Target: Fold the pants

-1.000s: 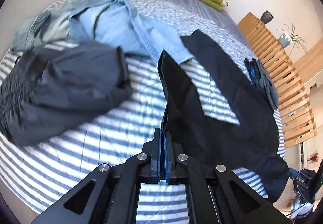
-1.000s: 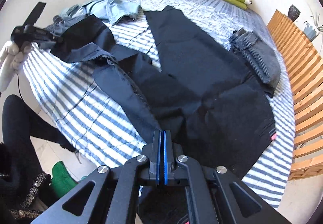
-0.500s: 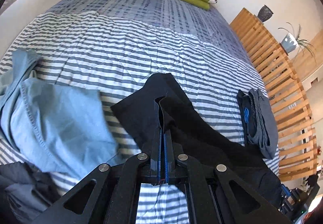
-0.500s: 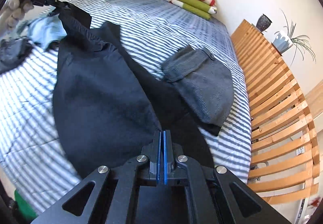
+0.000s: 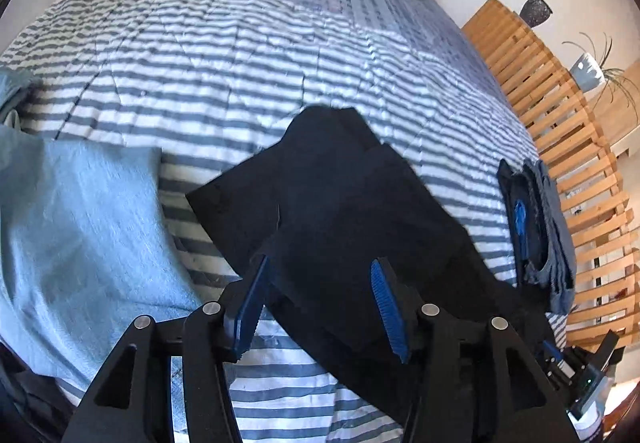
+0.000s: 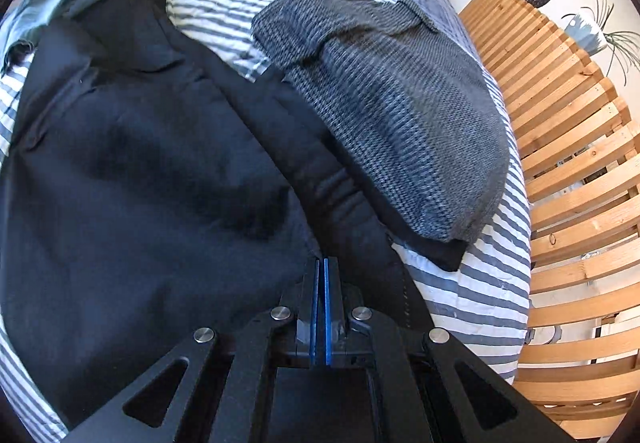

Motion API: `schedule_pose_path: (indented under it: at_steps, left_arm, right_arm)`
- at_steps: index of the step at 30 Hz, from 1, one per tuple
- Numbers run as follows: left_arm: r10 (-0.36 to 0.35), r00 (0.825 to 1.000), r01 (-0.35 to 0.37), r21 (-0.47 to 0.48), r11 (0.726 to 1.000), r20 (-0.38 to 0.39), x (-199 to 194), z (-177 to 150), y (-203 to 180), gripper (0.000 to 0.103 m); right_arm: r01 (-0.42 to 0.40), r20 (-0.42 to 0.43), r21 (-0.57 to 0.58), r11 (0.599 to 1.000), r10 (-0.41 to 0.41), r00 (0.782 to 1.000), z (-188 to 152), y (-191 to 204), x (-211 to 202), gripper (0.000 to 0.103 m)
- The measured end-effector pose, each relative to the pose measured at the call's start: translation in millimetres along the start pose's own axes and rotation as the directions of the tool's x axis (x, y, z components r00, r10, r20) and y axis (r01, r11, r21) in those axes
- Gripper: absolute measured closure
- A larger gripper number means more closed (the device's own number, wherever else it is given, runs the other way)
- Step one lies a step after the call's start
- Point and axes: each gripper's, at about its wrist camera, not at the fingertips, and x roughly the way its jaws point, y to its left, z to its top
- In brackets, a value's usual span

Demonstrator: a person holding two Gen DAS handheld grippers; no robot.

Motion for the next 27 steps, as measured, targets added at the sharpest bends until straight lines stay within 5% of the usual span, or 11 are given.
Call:
schedule_pose_path:
  at_steps: [3,4,5,13,17,18,19,20,24,27]
  left_arm:
    - [-0.051,0.998,0.049,-0.072,0.996,-0.022,21.2,-2.0,9.0,0.052]
    - [-0.058,0.998,0.057,-0.081,0.995,-0.008,23.0,-2.4,8.8,0.088]
    - [-0.051,0.999,0.050,-0.075,0.996,-0.007,23.2,-3.4,6.4,0.102]
    - [0.030,0.989,-0.041,0.075,0.996,0.144,-81.9,-13.9,-20.1,0.103]
    - [0.066,0.982,-0.074,0.038,0.997,0.174,-91.6,27.3,-34.3,0.096]
    - [0.092,0.981,-0.101,0.044,0.994,0.169,-83.9,41.6,-41.2,0.084]
    - [0.104,0.983,-0.115,0.066,0.991,0.152,-75.1,54.4,-47.2,0.052]
    - [0.105,0.985,-0.114,0.059,0.992,0.137,-66.8,65.2,-48.4,0.044]
    - [0.077,0.989,-0.088,0.084,0.993,0.125,-50.5,63.0,-45.7,0.044]
    - [0.139,0.989,-0.144,0.085,0.986,0.058,-26.7,62.3,-28.0,0.044]
  right_arm:
    - [0.002,-0.008,0.004,1.000,-0.002,1.000,-0.5,0.2,6.1,0.101]
    - [0.002,-0.008,0.008,1.000,-0.002,1.000,-0.7,-0.1,6.1,0.101]
    - [0.003,-0.007,0.010,1.000,-0.003,1.000,0.1,-1.4,6.4,0.101]
    - [-0.055,0.055,0.046,0.997,0.052,0.997,-3.4,-13.2,-26.8,0.101]
    - [-0.064,0.081,0.036,0.997,0.061,0.995,0.5,-8.8,-31.6,0.101]
    - [-0.063,0.076,0.039,0.997,0.060,0.995,2.8,-6.6,-28.3,0.101]
    - [-0.053,0.063,0.044,0.998,0.050,0.997,5.7,-4.6,-24.3,0.101]
    - [-0.047,0.045,0.047,0.998,0.045,0.998,8.2,-0.1,-19.3,0.101]
    - [-0.020,-0.001,0.036,0.999,0.020,1.000,10.0,11.8,-4.7,0.101]
    - [-0.043,0.007,0.035,0.998,0.043,0.999,7.8,14.1,-10.4,0.101]
